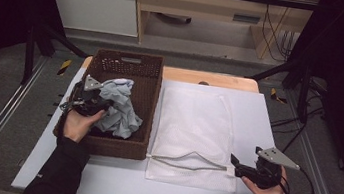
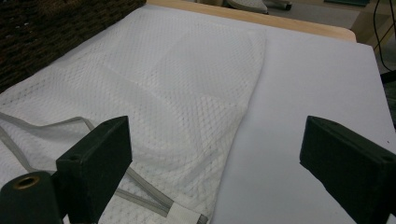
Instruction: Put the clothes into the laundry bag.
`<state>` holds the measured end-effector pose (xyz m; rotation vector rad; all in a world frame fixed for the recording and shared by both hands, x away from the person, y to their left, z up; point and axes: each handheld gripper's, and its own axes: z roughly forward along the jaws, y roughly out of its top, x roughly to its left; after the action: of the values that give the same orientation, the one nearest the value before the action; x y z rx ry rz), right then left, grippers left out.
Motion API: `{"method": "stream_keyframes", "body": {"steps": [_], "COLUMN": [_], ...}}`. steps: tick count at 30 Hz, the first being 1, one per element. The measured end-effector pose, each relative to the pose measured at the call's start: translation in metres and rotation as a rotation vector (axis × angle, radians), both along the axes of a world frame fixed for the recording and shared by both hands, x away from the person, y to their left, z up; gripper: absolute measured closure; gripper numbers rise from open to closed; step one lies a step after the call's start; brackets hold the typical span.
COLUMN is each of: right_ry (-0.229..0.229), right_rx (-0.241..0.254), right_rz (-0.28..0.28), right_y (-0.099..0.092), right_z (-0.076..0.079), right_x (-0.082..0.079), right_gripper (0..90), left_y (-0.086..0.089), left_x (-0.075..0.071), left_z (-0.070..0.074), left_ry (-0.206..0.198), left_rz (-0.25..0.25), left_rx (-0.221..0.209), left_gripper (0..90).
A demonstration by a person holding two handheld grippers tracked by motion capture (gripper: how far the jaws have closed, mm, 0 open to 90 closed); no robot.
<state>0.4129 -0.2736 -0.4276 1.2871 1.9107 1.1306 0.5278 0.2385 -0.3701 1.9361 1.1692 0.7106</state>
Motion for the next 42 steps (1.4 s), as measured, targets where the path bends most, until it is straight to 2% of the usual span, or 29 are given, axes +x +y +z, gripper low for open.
{"method": "stream_keyframes", "body": {"steps": [2, 14, 16, 18, 24, 30, 33, 35, 42], "right_ry": [0.000, -0.006, -0.007, -0.005, -0.006, -0.011, -0.016, -0.013, -0.015], "right_rx": [0.000, 0.002, 0.004, 0.003, 0.006, 0.000, 0.002, 0.007, -0.004], "right_rz": [0.002, -0.001, -0.001, -0.002, 0.000, 0.003, 0.001, 0.001, -0.006], "right_y": [0.000, 0.000, 0.000, 0.000, 0.003, 0.004, 0.004, 0.004, 0.004], "right_z": [0.000, 0.001, 0.001, 0.001, 0.001, 0.002, 0.002, 0.003, 0.003], "right_x": [0.000, -0.001, -0.001, -0.001, 0.000, -0.001, -0.001, -0.002, -0.002], "right_gripper": [9.7, 9.8, 9.8, 9.8, 9.8, 9.8, 9.8, 9.8, 9.8], "left_y": [0.000, 0.001, 0.001, 0.000, -0.001, -0.010, -0.013, -0.018, -0.037], "left_x": [-0.002, -0.025, -0.027, -0.031, -0.033, -0.038, -0.041, -0.044, -0.057], "left_z": [0.007, 0.069, 0.073, 0.086, 0.105, 0.125, 0.135, 0.141, 0.158], "left_ry": [-0.027, -0.225, -0.239, -0.278, -0.308, -0.339, -0.349, -0.356, -0.388], "left_rz": [0.007, 0.007, 0.007, 0.012, 0.005, -0.016, -0.021, -0.029, -0.077], "left_rx": [-0.016, -0.145, -0.152, -0.163, -0.203, -0.214, -0.240, -0.260, -0.277], "left_gripper": [63.0, 63.3, 63.3, 63.3, 63.3, 63.3, 63.3, 63.2, 63.3]}}
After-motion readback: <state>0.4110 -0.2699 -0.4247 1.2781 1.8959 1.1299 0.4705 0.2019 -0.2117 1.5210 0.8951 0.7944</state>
